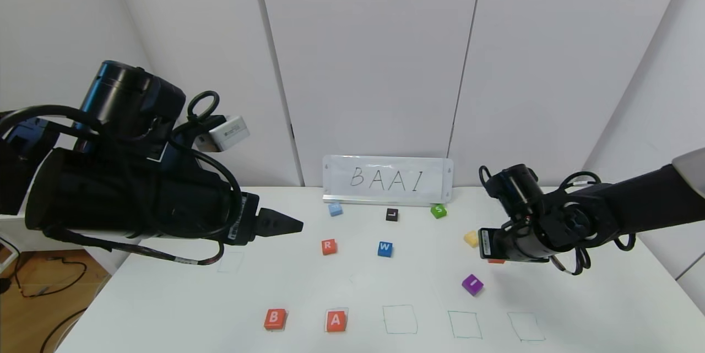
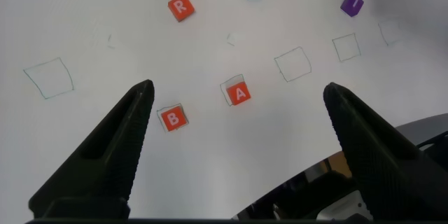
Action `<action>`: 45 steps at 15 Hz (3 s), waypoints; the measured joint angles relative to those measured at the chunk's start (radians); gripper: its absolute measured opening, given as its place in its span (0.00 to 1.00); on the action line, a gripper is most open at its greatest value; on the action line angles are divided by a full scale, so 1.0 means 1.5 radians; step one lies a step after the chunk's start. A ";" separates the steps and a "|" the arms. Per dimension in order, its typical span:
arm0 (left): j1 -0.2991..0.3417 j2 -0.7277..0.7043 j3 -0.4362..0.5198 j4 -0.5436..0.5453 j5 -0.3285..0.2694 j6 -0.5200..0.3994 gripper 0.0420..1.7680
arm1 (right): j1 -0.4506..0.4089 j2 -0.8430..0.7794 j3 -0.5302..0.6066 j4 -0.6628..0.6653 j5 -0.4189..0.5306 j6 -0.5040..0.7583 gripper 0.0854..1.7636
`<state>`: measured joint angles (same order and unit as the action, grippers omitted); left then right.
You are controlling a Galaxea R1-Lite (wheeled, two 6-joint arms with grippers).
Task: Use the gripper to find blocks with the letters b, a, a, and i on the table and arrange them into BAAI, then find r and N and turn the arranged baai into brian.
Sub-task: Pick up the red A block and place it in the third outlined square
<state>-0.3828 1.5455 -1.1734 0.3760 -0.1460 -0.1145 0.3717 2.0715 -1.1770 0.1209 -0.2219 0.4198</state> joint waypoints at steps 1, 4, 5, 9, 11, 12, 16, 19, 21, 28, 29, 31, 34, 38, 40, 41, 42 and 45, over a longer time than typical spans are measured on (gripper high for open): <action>0.000 -0.005 0.000 0.000 0.001 0.001 0.97 | 0.025 -0.006 -0.004 0.004 -0.018 0.007 0.27; 0.006 -0.023 0.000 0.001 0.001 0.002 0.97 | 0.097 -0.014 -0.023 0.011 -0.059 0.025 0.27; 0.006 -0.029 0.000 0.001 0.001 0.003 0.97 | 0.119 -0.014 -0.031 0.022 -0.068 0.039 0.27; 0.007 -0.051 0.000 0.002 0.001 0.010 0.97 | 0.178 -0.009 -0.072 0.057 -0.079 0.097 0.27; 0.007 -0.060 0.001 0.002 0.001 0.013 0.97 | 0.203 -0.006 -0.077 0.057 -0.080 0.103 0.27; 0.007 -0.064 0.003 0.002 0.002 0.013 0.97 | 0.216 -0.004 -0.079 0.057 -0.081 0.114 0.27; 0.003 -0.076 0.007 0.002 0.002 0.019 0.97 | 0.246 0.001 -0.079 0.059 -0.082 0.131 0.27; 0.004 -0.082 0.008 0.001 0.002 0.024 0.97 | 0.263 0.007 -0.082 0.060 -0.083 0.147 0.27; 0.004 -0.085 0.009 0.001 0.002 0.027 0.97 | 0.279 0.009 -0.086 0.070 -0.083 0.150 0.27; 0.002 -0.094 0.009 0.002 0.002 0.028 0.97 | 0.300 0.036 -0.094 0.074 -0.083 0.191 0.27; 0.001 -0.098 0.010 0.003 0.002 0.028 0.97 | 0.303 0.039 -0.094 0.074 -0.083 0.191 0.27; 0.000 -0.101 0.010 0.003 0.003 0.028 0.97 | 0.307 0.043 -0.093 0.073 -0.082 0.192 0.27; 0.002 -0.102 0.011 0.002 0.004 0.033 0.97 | 0.320 0.053 -0.088 0.071 -0.079 0.193 0.27; 0.000 -0.102 0.014 0.000 0.004 0.037 0.97 | 0.335 0.068 -0.085 0.070 -0.072 0.191 0.27; 0.000 -0.102 0.015 0.001 0.004 0.038 0.97 | 0.336 0.078 -0.085 0.068 -0.068 0.191 0.27; -0.001 -0.102 0.015 0.000 0.004 0.037 0.97 | 0.337 0.084 -0.085 0.062 -0.067 0.191 0.27; -0.001 -0.102 0.015 0.000 0.004 0.037 0.97 | 0.337 0.089 -0.084 0.059 -0.067 0.191 0.27; -0.009 -0.103 0.017 0.000 0.006 0.036 0.97 | 0.337 0.104 -0.084 0.055 -0.064 0.192 0.27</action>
<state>-0.3960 1.3917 -1.1472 0.3760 -0.1366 -0.0602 0.8770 2.2274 -1.3028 0.2034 -0.3181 0.7079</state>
